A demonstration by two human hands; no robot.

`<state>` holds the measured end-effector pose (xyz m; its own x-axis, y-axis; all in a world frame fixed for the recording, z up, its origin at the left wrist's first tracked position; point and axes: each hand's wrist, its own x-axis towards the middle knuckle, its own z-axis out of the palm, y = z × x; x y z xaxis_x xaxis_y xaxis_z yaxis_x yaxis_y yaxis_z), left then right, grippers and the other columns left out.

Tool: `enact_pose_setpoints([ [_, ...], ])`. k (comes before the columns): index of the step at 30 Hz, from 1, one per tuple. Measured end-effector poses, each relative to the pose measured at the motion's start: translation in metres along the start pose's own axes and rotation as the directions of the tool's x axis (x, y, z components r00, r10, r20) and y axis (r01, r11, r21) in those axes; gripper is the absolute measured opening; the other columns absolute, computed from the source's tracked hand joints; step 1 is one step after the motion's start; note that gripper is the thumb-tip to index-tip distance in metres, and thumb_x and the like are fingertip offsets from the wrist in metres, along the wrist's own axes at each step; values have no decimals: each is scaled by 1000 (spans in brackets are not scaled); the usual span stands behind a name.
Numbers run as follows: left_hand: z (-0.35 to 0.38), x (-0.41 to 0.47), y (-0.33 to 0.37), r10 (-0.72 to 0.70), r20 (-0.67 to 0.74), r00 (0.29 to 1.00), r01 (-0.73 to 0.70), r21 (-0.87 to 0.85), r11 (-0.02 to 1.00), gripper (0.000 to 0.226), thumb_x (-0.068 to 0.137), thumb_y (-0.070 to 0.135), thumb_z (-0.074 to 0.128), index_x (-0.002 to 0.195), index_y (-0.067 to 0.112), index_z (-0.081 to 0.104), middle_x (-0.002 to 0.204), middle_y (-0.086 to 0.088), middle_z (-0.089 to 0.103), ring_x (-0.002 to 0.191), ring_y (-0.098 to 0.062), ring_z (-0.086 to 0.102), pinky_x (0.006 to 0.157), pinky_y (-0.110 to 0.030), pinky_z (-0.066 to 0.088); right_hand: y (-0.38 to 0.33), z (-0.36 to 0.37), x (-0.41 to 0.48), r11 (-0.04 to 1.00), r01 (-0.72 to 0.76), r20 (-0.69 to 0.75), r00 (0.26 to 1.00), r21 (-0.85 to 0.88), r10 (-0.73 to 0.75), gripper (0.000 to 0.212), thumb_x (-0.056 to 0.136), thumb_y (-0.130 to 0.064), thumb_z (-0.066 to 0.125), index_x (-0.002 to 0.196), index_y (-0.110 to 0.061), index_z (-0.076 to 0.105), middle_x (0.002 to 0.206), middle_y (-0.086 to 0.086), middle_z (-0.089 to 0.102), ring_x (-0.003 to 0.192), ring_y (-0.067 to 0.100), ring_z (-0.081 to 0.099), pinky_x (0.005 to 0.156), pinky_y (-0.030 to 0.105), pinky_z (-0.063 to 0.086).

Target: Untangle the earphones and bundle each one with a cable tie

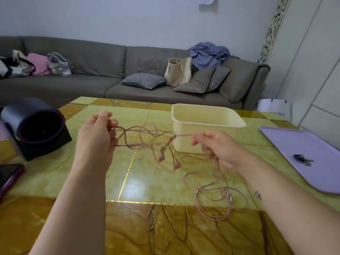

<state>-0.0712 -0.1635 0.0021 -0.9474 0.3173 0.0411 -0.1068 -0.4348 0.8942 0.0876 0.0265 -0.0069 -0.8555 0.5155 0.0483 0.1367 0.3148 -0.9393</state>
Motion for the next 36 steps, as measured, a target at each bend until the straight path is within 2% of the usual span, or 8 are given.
enact_pose_setpoints([
  [3, -1, -2, -8, 111, -89, 990, -72, 357, 931, 21, 99, 27, 44, 83, 22, 55, 64, 7, 54, 48, -5, 37, 48, -20, 30, 4, -17, 7, 767, -42, -169, 966, 640, 194, 28, 97, -20, 48, 69, -13, 50, 53, -5, 45, 37, 6, 33, 39, 16, 26],
  [7, 5, -3, -26, 168, 15, 986, -137, 656, 742, 21, 98, 29, 44, 91, 18, 61, 69, 4, 60, 56, -9, 44, 55, -28, 34, 0, -15, 5, 463, 32, -147, 965, 886, 215, 38, 101, -20, 36, 63, -15, 39, 80, 9, 69, 59, 19, 68, 46, 19, 49],
  [12, -4, 5, -46, -65, 126, 990, -92, 918, 385, 19, 94, 29, 48, 90, 17, 62, 79, -4, 64, 66, -23, 54, 67, -31, 43, -20, -5, 1, 711, 67, -126, 991, 700, 32, 37, 102, -20, 31, 66, -15, 36, 62, 8, 67, 58, 20, 66, 57, 25, 55],
  [15, -1, 1, -50, -122, 229, 966, -185, 938, 293, 16, 93, 22, 50, 100, 20, 64, 100, -5, 66, 80, -21, 58, 75, -31, 46, -31, 1, -1, 834, 88, -56, 996, 544, -69, 37, 103, -20, 29, 67, -14, 36, 60, 7, 66, 59, 20, 65, 59, 27, 53],
  [19, 22, -20, -39, 60, 502, 862, -458, 725, 514, 31, 90, 18, 56, 119, 29, 59, 124, 9, 53, 96, -6, 52, 78, -9, 39, -39, 15, -1, 863, 74, 35, 994, 500, -106, 36, 102, -19, 30, 67, -12, 38, 59, 8, 61, 57, 23, 62, 63, 33, 53],
  [24, 37, -34, -38, -141, 646, 750, -198, 424, 884, 38, 81, 38, 51, 115, 28, 64, 106, 6, 70, 99, -10, 65, 87, -30, 45, -42, 22, -3, 853, 82, 79, 987, 516, -143, 36, 102, -19, 29, 67, -12, 38, 63, 10, 63, 64, 26, 63, 72, 38, 53],
  [31, 34, -32, -35, -238, 642, 729, -12, 360, 933, 72, 74, 80, 28, 101, 24, 66, 93, 0, 69, 87, -11, 64, 74, -33, 39, -44, 14, -4, 793, 35, 53, 995, 608, -84, 37, 101, -22, 31, 65, -13, 36, 64, 10, 67, 60, 24, 68, 59, 26, 55],
  [36, 35, -38, -32, -111, 595, 796, -182, 410, 894, 13, 91, 22, 57, 92, 11, 65, 82, -6, 61, 72, -13, 65, 67, -26, 55, -46, 12, -5, 800, 28, 35, 997, 600, -61, 36, 100, -21, 35, 64, -14, 36, 53, 3, 59, 48, 15, 57, 52, 23, 48],
])
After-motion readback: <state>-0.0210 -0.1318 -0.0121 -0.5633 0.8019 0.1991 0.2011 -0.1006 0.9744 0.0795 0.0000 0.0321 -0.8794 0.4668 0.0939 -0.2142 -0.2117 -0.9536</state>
